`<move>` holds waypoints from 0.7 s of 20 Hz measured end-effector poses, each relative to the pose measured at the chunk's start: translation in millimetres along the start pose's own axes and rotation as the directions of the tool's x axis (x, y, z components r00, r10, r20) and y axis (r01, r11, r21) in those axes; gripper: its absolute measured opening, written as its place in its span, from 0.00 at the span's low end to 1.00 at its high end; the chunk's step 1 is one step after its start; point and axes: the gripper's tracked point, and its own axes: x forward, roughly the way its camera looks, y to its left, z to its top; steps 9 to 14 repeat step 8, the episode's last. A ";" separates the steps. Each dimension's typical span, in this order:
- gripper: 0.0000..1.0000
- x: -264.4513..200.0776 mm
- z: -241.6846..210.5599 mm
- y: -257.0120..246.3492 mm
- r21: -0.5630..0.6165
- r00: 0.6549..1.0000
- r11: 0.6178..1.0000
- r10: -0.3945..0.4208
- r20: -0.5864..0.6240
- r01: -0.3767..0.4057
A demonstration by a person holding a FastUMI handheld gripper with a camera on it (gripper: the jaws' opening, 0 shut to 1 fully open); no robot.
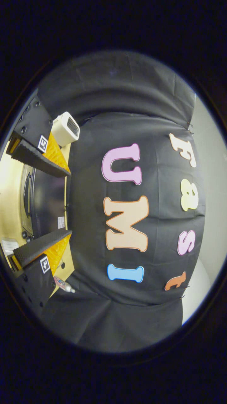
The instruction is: Open the toaster oven, put the food inside, and close the toaster oven door.
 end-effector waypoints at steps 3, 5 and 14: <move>1.00 -10.9 7.7 -14.4 0.011 1.000 1.000 0.011 0.016 -0.011; 1.00 -18.5 6.1 -29.4 0.009 1.000 1.000 0.007 0.022 -0.007; 1.00 -29.8 -2.3 -42.2 0.006 0.999 1.000 0.023 0.022 -0.023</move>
